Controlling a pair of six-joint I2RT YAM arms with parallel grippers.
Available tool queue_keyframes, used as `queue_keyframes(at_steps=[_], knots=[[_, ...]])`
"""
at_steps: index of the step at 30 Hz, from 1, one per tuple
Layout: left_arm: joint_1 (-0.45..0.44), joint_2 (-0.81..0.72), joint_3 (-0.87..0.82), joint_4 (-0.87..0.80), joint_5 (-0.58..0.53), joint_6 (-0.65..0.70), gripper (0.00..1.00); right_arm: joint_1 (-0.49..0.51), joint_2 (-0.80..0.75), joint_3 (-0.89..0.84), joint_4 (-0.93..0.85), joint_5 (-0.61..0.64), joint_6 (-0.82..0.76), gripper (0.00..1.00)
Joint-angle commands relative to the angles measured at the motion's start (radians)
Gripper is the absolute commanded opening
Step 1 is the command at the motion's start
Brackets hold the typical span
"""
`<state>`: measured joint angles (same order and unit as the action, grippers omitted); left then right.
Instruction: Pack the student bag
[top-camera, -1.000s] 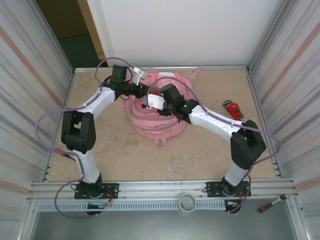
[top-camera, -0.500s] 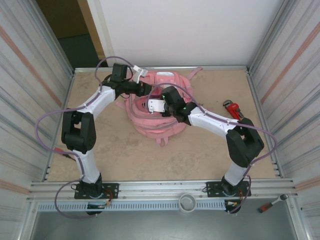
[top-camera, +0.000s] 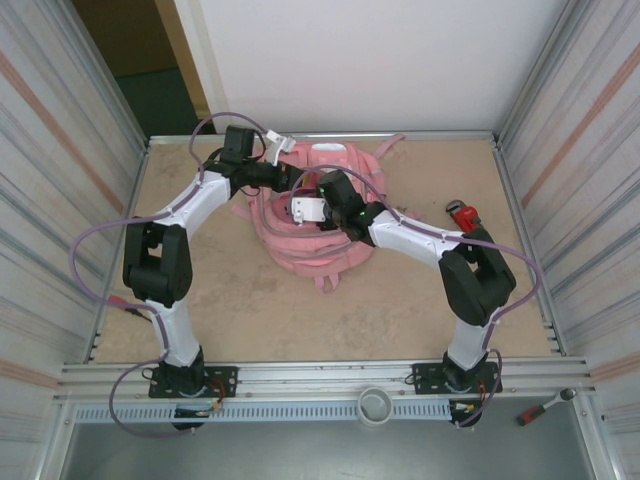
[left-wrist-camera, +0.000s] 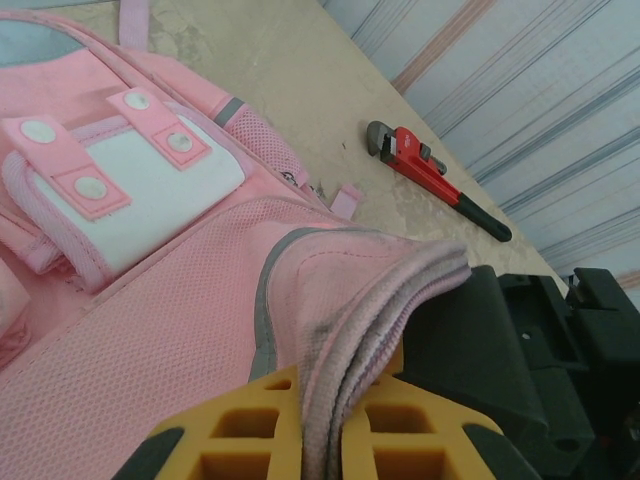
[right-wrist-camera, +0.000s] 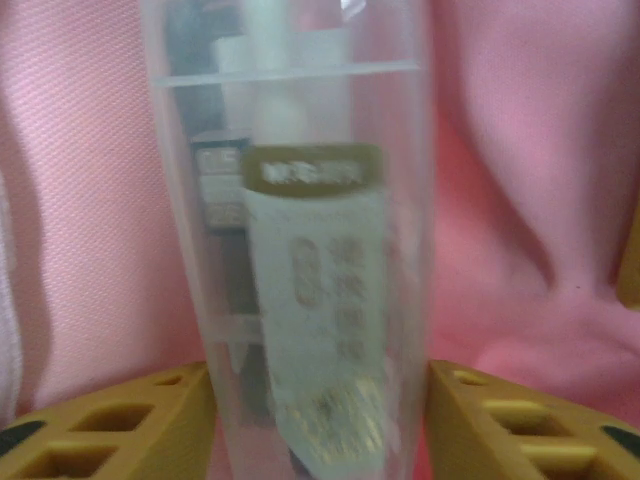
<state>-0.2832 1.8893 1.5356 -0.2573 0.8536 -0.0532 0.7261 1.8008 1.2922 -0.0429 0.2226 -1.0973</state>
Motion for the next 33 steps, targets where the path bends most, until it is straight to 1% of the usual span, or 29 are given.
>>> queue_keyframes(at_steps=[1,5,8,12,14,17,19,22,23,24,26,27,29,30,32,33], knots=[[0.007,-0.036,0.042,0.056,0.073,-0.018,0.0,-0.001,-0.012,0.015,0.069,0.053,-0.003,0.61],[0.006,-0.03,0.041,0.056,0.073,-0.017,0.0,0.003,-0.063,-0.029,0.09,0.07,0.064,0.66],[0.007,-0.028,0.036,0.059,0.073,-0.016,0.0,0.001,-0.101,-0.07,0.141,0.089,0.132,0.64],[0.007,-0.036,0.011,0.087,0.07,-0.039,0.0,-0.01,-0.15,-0.115,0.151,0.083,0.275,0.61],[0.005,-0.045,-0.012,0.111,0.069,-0.059,0.0,-0.017,-0.189,-0.144,0.146,0.082,0.367,0.6],[-0.006,-0.07,-0.055,0.145,0.047,-0.069,0.0,-0.041,-0.249,-0.171,0.107,0.057,0.588,0.57],[-0.016,-0.09,-0.083,0.169,0.025,-0.079,0.0,-0.054,-0.274,-0.187,0.078,0.064,0.729,0.55],[-0.033,-0.118,-0.132,0.212,-0.014,-0.118,0.0,-0.068,-0.313,-0.219,0.051,0.1,0.878,0.56],[-0.042,-0.128,-0.148,0.226,-0.031,-0.127,0.0,-0.076,-0.334,-0.232,0.039,0.082,0.925,0.56],[-0.052,-0.14,-0.168,0.241,-0.059,-0.133,0.0,-0.089,-0.362,-0.247,0.023,0.038,0.988,0.56],[-0.072,-0.154,-0.195,0.266,-0.111,-0.147,0.0,-0.115,-0.407,-0.268,-0.023,-0.101,1.113,0.55],[-0.081,-0.154,-0.198,0.269,-0.133,-0.154,0.0,-0.125,-0.421,-0.278,-0.039,-0.171,1.177,0.53],[-0.094,-0.151,-0.196,0.264,-0.166,-0.16,0.0,-0.131,-0.425,-0.286,-0.054,-0.289,1.255,0.48],[-0.098,-0.15,-0.196,0.263,-0.178,-0.167,0.0,-0.127,-0.422,-0.294,-0.04,-0.332,1.292,0.44],[-0.103,-0.151,-0.196,0.269,-0.183,-0.181,0.0,-0.126,-0.417,-0.324,0.019,-0.386,1.34,0.4],[-0.109,-0.154,-0.197,0.268,-0.186,-0.183,0.0,-0.127,-0.412,-0.341,0.047,-0.388,1.364,0.38]])
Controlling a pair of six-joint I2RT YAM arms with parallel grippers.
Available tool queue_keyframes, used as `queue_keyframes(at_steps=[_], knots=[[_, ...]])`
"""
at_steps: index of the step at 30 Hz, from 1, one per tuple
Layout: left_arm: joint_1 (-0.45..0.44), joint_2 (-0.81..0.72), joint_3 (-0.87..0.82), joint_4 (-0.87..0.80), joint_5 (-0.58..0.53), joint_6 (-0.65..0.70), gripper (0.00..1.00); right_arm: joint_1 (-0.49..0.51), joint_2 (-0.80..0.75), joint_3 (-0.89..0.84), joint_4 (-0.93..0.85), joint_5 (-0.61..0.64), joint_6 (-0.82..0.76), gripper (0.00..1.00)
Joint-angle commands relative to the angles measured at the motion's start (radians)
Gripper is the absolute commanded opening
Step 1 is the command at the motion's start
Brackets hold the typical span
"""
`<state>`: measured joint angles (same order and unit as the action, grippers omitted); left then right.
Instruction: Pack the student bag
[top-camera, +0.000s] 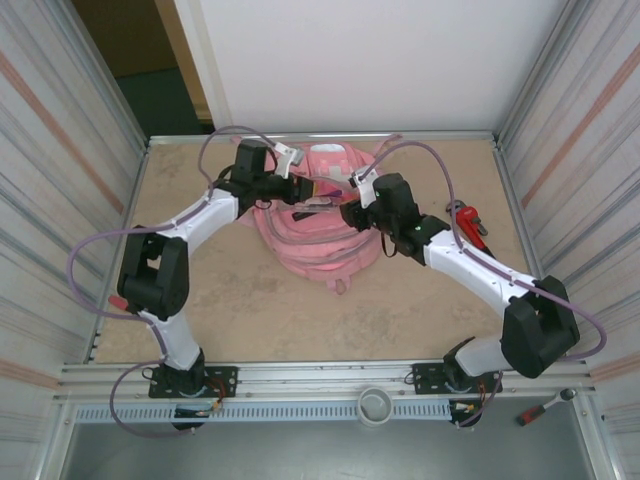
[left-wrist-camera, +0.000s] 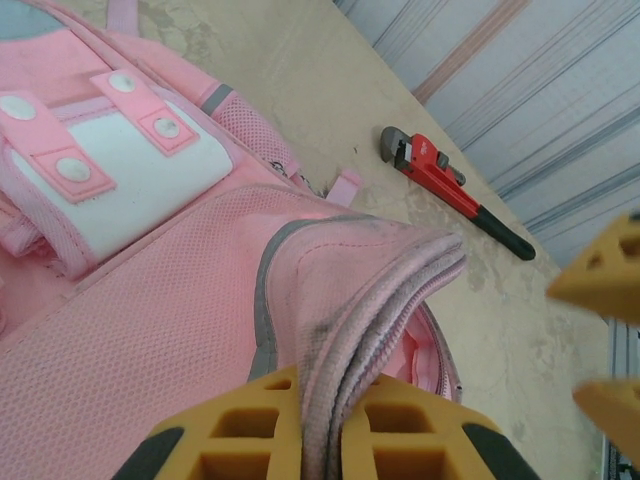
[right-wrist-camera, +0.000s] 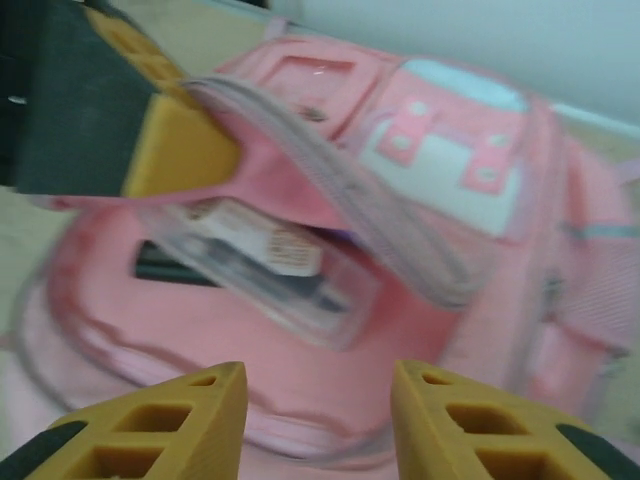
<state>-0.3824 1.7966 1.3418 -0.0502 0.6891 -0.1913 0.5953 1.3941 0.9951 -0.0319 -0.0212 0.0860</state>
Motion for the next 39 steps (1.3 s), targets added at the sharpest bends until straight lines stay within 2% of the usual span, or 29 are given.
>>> queue_keyframes(at_steps=[1,6,13,17,19,22,24,27,29,33,35,39], knots=[[-0.018,-0.067,-0.008,0.061,-0.023,-0.044,0.0,0.001,-0.002,-0.054,0.049,-0.143,0.195,0.37],[-0.075,-0.065,-0.064,0.072,-0.037,-0.023,0.1,-0.077,-0.018,-0.083,0.022,-0.102,0.281,0.36],[-0.149,-0.073,-0.123,0.14,-0.047,-0.057,0.26,-0.21,-0.149,-0.176,-0.056,-0.068,0.406,0.37],[-0.159,-0.099,-0.135,0.097,0.016,-0.012,0.42,-0.208,-0.185,-0.191,-0.081,-0.125,0.427,0.36],[-0.137,-0.147,-0.174,0.098,0.012,0.004,0.5,-0.187,-0.185,-0.192,-0.074,-0.157,0.432,0.36],[-0.09,-0.232,-0.247,0.13,0.031,0.024,0.69,-0.128,-0.176,-0.191,-0.05,-0.163,0.407,0.36],[-0.062,-0.261,-0.276,0.144,0.026,0.03,0.75,-0.116,-0.171,-0.198,-0.023,-0.173,0.411,0.36],[-0.001,-0.221,-0.255,0.135,0.035,-0.008,0.74,-0.113,-0.157,-0.234,0.072,-0.213,0.451,0.36],[0.027,-0.145,-0.189,0.061,0.027,0.001,0.67,-0.098,-0.114,-0.223,0.128,-0.282,0.455,0.36],[0.019,-0.007,-0.081,-0.068,-0.007,0.058,0.51,-0.091,-0.015,-0.189,0.144,-0.306,0.491,0.35],[0.019,0.019,-0.091,-0.067,-0.016,0.053,0.46,-0.122,0.03,-0.191,0.161,-0.324,0.512,0.33],[0.014,-0.005,-0.174,-0.041,-0.036,0.047,0.43,-0.181,0.1,-0.151,0.144,-0.348,0.493,0.32]])
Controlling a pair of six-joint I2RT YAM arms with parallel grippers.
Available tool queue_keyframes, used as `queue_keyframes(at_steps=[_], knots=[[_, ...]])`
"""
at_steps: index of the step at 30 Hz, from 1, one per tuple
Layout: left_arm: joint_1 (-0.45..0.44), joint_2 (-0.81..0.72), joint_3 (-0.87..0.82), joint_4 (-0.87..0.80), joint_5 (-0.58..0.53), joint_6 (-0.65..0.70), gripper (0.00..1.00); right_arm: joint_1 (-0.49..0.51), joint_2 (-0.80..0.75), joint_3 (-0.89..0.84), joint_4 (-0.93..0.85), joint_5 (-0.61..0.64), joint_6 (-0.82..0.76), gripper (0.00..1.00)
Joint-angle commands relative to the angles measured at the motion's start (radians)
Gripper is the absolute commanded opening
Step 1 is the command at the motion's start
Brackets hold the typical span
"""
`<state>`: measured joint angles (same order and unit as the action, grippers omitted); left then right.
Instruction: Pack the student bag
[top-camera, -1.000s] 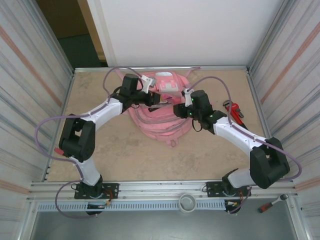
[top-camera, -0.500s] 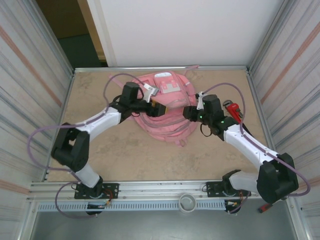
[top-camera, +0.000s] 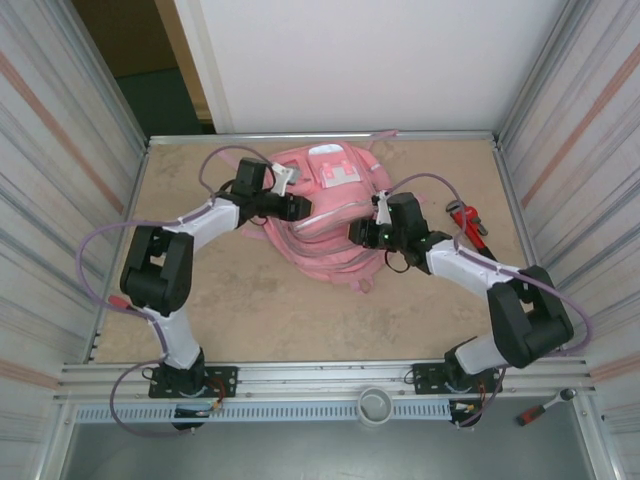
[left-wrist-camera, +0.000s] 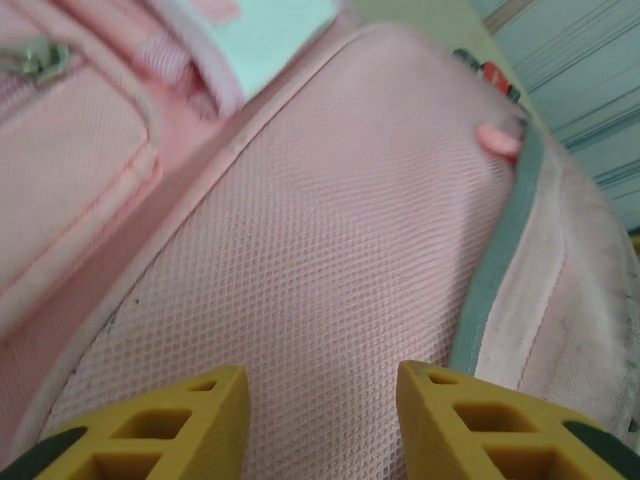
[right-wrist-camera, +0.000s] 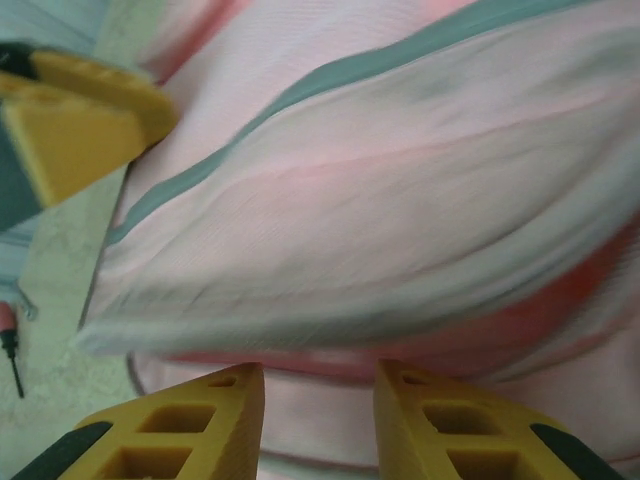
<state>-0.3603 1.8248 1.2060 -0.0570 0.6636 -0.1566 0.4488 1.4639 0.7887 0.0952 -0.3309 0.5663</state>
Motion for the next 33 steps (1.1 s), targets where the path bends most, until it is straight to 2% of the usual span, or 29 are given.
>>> queue_keyframes(at_steps=[1,7,12,15,18,22,25,27,29,31,33], knots=[[-0.013,-0.047,-0.071,-0.025,-0.015,0.009,0.43,-0.051,0.05,0.079,-0.008,-0.044,-0.007,0.32],[-0.076,-0.108,-0.206,0.043,-0.039,-0.043,0.44,-0.158,0.13,0.184,-0.132,-0.038,-0.07,0.32],[-0.159,-0.096,-0.208,0.061,-0.043,-0.071,0.45,-0.22,0.16,0.274,-0.243,-0.01,-0.121,0.32],[-0.196,-0.12,-0.19,0.063,-0.045,-0.078,0.47,-0.225,0.126,0.302,-0.345,0.117,-0.179,0.32],[-0.196,-0.196,-0.199,0.058,-0.097,-0.074,0.54,-0.211,0.021,0.248,-0.384,0.21,-0.194,0.35],[-0.163,-0.316,-0.273,0.031,-0.286,-0.091,0.65,-0.095,-0.143,0.135,-0.414,0.328,-0.17,0.41],[-0.122,-0.369,-0.337,0.038,-0.362,-0.142,0.68,0.053,-0.215,0.053,-0.336,0.327,-0.13,0.43],[-0.101,-0.358,-0.343,0.047,-0.338,-0.176,0.68,0.146,-0.2,0.034,-0.263,0.267,-0.098,0.45],[-0.098,-0.312,-0.309,0.046,-0.251,-0.198,0.68,0.221,-0.159,0.039,-0.197,0.238,-0.052,0.45],[-0.099,-0.267,-0.286,0.084,-0.168,-0.236,0.68,0.287,-0.117,0.045,-0.139,0.25,-0.021,0.45],[-0.099,-0.235,-0.273,0.118,-0.15,-0.266,0.68,0.326,-0.082,0.055,-0.112,0.279,0.001,0.45]])
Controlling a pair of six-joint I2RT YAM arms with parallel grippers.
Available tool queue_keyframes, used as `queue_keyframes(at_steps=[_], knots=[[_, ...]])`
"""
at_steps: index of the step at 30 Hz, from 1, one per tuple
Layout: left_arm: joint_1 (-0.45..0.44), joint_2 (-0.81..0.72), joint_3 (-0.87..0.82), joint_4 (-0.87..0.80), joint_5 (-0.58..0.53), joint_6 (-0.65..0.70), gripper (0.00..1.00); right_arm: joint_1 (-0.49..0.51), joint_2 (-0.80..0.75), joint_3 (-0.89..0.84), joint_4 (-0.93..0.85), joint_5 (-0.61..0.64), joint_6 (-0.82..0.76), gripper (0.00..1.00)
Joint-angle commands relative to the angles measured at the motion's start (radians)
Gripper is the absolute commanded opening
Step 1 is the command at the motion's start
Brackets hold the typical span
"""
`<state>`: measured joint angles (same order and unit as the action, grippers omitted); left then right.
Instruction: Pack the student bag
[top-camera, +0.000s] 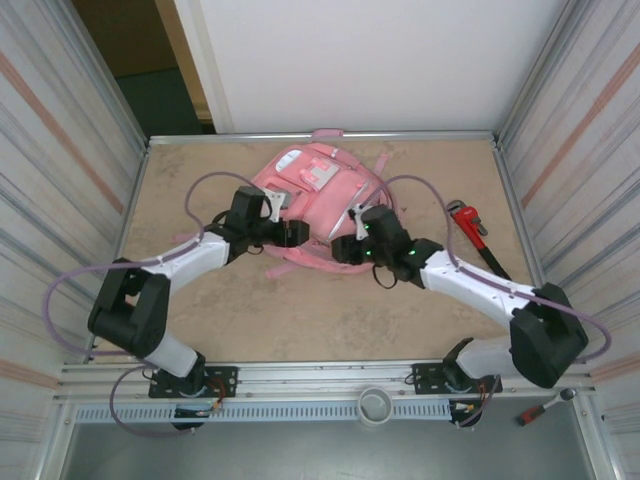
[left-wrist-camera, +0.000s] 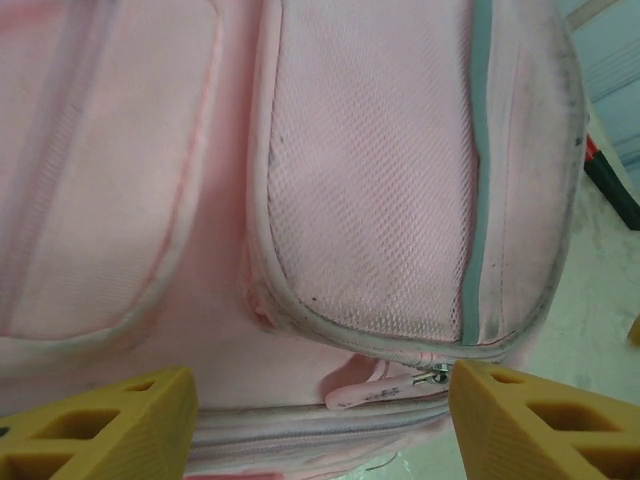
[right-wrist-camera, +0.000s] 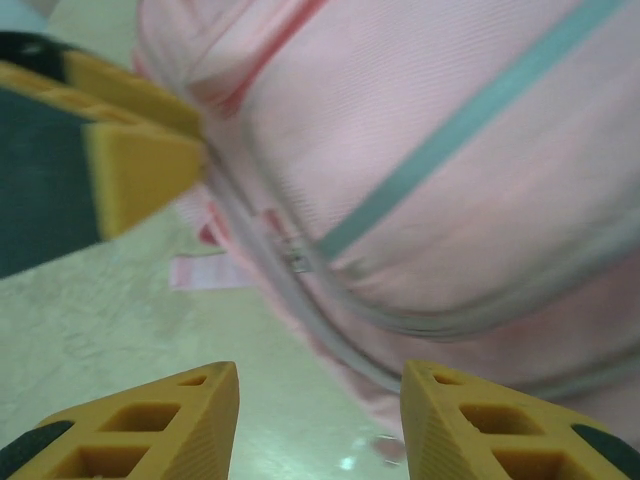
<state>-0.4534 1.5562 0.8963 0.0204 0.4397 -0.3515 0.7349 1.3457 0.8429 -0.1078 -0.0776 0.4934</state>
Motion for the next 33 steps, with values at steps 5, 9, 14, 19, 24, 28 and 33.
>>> queue_keyframes(at_steps=[5,9,14,19,24,28,33], knots=[[-0.007,0.107,0.085,0.035,0.082,-0.078,0.67,0.04,0.088,-0.001,0.128,0.022,0.097,0.44],[-0.007,0.137,0.108,0.065,0.122,-0.099,0.62,0.035,0.129,0.004,0.166,-0.008,0.145,0.41],[-0.007,0.162,0.143,0.039,0.084,-0.099,0.6,0.057,0.165,0.009,0.194,0.058,0.236,0.4],[-0.007,0.118,0.103,0.066,0.041,-0.121,0.53,0.071,0.182,-0.004,0.2,0.164,0.362,0.38],[-0.006,0.079,0.094,0.069,0.039,-0.117,0.54,0.096,0.224,0.017,0.242,0.21,0.384,0.38],[-0.003,0.087,0.106,0.072,0.034,-0.116,0.54,0.108,0.272,0.065,0.214,0.253,0.406,0.37],[-0.004,0.156,0.163,0.059,0.064,-0.107,0.56,0.128,0.311,0.073,0.262,0.321,0.45,0.36]])
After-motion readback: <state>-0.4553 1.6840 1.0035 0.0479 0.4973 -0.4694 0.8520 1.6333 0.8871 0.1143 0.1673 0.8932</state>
